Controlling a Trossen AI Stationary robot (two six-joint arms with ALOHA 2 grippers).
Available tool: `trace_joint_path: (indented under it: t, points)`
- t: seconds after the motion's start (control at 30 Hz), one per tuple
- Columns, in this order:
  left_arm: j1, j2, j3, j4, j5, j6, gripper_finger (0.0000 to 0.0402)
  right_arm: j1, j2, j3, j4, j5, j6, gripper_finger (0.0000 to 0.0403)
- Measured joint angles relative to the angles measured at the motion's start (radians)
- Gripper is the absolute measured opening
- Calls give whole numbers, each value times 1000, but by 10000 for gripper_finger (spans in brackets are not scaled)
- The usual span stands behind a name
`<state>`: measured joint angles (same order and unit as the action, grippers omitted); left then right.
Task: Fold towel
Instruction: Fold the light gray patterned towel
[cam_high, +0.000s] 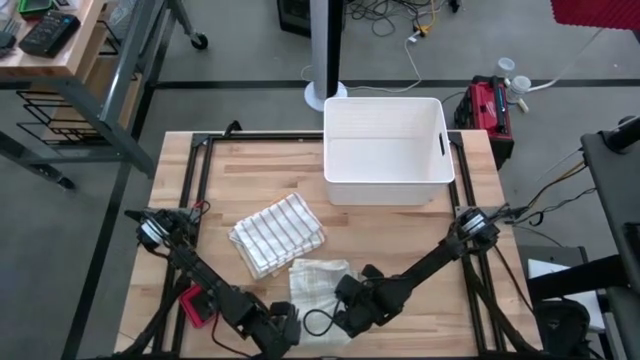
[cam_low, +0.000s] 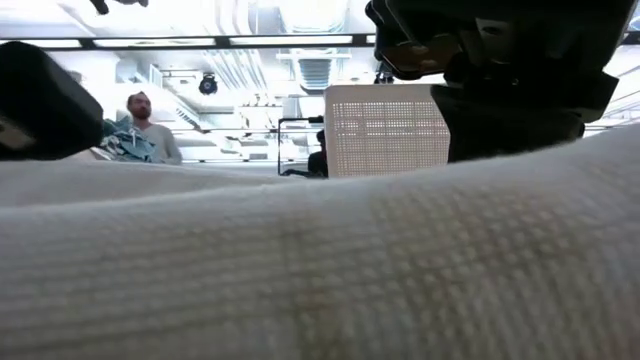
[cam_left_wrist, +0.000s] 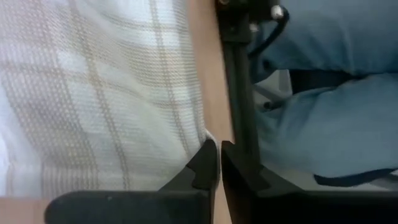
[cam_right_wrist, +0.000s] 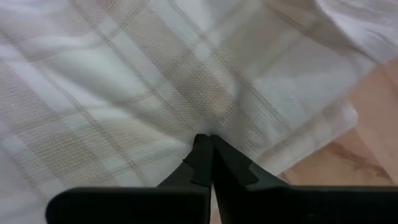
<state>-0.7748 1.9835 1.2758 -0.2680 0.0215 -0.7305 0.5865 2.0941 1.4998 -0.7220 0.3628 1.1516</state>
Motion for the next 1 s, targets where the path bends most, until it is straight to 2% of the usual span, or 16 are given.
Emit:
trace_joint_path:
  t: [0.17,0.37,0.53,0.63,0.7,0.8,0.93,1.0]
  points:
    - [-6,0,0,9,12,-69,27,-11,0,0,-3,2,8,0]
    - [-10,0,-7,37,13,-64,37,-26,0,-1,-5,2,8,0]
    - [-12,0,-7,-101,-116,-113,52,-32,1,-3,-17,6,0,0]
    - [-10,-2,9,-251,-131,-119,68,-32,1,-3,-12,6,-1,0]
    - [-12,-4,14,-277,-103,-117,85,-32,2,-3,-8,6,-2,0]
    - [-17,-4,14,-218,-78,-101,118,-33,2,-3,-7,6,-3,0]
    - [-34,-7,14,-44,14,77,160,-34,2,-2,-3,4,-5,0]
    - [-42,-11,14,-1,17,109,167,-34,2,-2,0,3,-5,0]
